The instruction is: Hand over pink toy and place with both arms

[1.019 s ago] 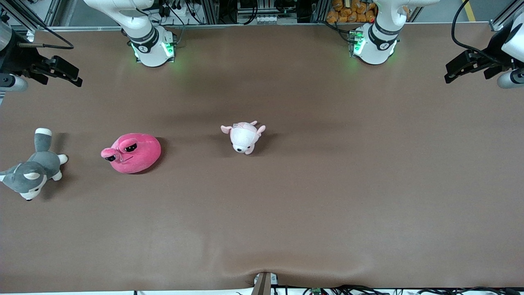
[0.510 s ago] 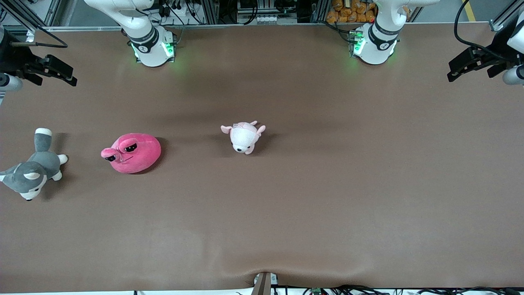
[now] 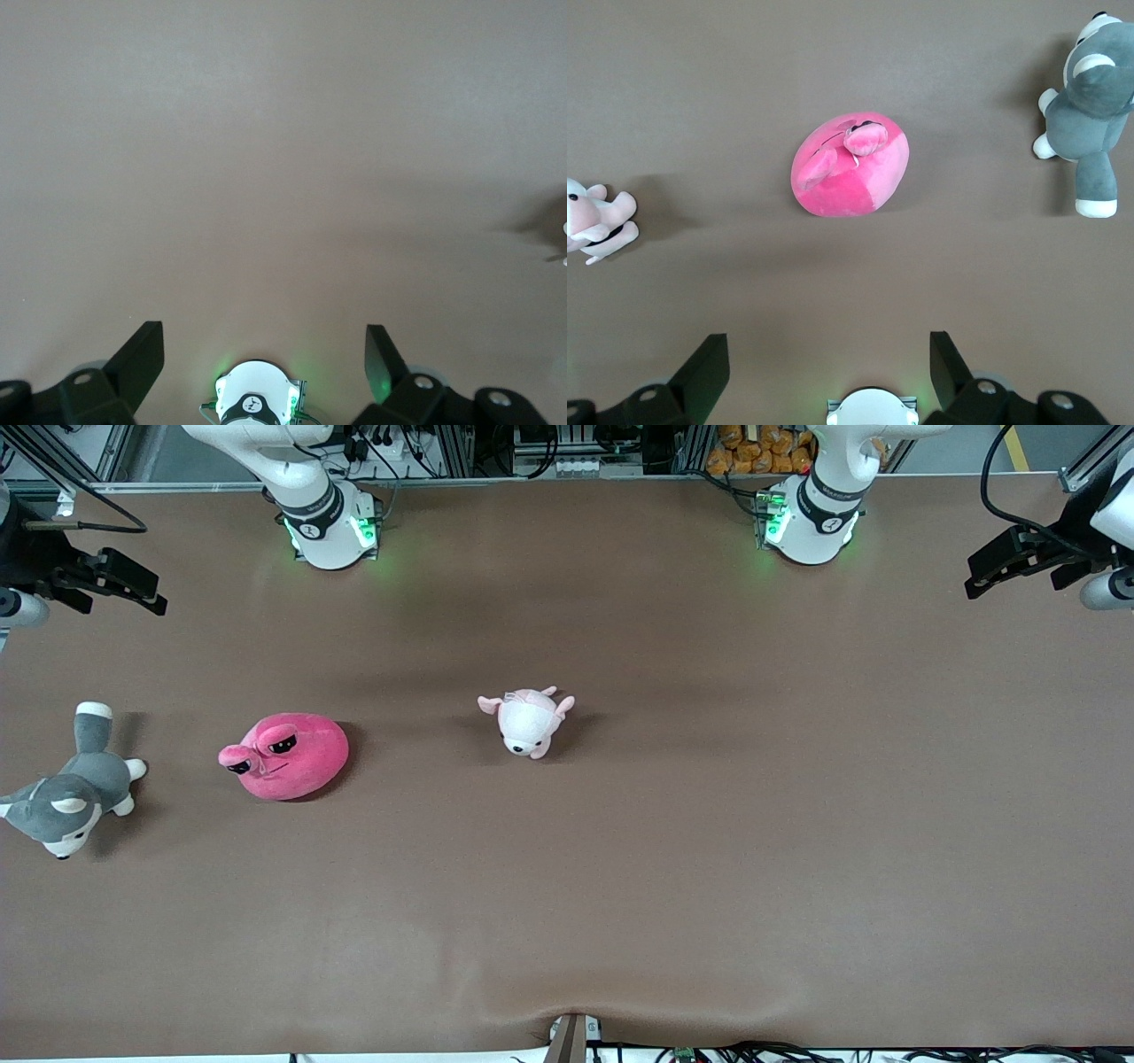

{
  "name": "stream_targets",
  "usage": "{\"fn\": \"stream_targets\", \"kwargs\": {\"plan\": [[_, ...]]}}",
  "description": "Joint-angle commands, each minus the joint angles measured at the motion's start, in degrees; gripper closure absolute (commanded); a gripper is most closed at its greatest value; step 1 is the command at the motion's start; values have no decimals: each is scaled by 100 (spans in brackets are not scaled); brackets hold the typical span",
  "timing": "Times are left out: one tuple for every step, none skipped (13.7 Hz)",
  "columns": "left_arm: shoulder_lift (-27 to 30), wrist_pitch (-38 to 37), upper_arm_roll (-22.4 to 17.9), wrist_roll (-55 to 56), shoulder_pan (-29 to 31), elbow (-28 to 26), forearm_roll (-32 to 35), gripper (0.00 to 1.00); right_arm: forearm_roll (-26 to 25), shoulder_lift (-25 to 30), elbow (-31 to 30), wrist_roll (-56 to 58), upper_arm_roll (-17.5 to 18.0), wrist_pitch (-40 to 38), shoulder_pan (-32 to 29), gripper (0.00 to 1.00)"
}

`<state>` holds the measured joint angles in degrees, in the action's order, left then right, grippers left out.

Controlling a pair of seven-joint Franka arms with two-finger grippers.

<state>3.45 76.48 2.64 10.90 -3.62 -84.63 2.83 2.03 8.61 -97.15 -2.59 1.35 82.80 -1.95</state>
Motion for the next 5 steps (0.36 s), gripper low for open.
{"fn": "stream_targets", "kwargs": {"plan": [[-20,-81,0,-132,-16,61,69,0,-1,-79,74,92,41,8,-87,0],[-29,-81,9,-89,-8,52,60,0,-1,-105,126,92,41,51,-104,0],[-73,-81,9,-62,-42,52,60,0,-1,-253,283,92,41,43,-104,0],[-99,-81,9,-71,-51,70,69,0,-1,-411,450,92,41,26,-95,0],[-108,-81,17,-71,-51,87,69,0,-1,-509,573,100,41,8,-95,0]]}}
